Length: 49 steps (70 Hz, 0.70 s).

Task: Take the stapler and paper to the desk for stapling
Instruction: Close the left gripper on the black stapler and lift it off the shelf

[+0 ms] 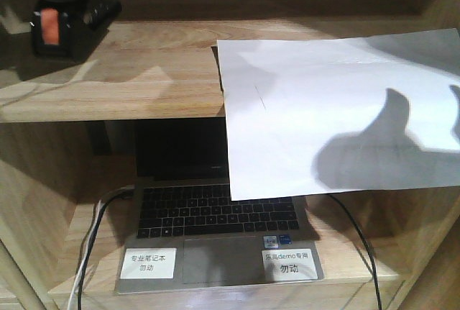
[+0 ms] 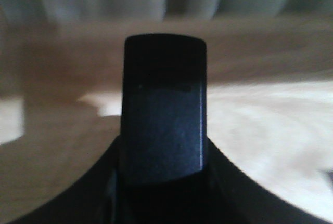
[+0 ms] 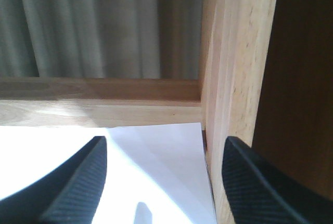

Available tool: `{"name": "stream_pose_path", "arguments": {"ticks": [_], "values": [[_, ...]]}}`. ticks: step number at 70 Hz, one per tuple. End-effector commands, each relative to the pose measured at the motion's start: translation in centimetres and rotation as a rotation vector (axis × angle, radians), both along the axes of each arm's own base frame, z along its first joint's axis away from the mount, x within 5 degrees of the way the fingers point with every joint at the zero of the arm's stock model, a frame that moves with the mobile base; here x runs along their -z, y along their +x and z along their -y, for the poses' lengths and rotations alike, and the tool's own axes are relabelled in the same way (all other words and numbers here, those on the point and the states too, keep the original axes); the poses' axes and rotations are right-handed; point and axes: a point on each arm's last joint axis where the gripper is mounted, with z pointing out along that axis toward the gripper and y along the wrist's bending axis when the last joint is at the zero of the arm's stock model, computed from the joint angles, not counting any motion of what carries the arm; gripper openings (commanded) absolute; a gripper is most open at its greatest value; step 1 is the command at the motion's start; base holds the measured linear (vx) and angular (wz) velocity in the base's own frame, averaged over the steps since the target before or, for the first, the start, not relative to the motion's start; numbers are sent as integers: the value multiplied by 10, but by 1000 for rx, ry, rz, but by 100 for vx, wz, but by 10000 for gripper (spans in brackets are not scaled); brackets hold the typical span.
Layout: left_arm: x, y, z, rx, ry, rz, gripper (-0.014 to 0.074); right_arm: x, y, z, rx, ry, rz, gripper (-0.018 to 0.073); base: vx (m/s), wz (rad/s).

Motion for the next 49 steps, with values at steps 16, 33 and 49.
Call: {"name": "stream_pose_path", "arguments": {"ticks": [16,33,49], "values": [[-20,-59,-6,272,-97,282,-8,-14,-1,2,18,0,90,452,0,0],[8,-103,-18,457,-76,395,-8,-14,-1,2,17,0,89,452,0,0],[32,-142,-34,559,-56,435,-8,-14,-1,2,17,0,89,452,0,0]]}}
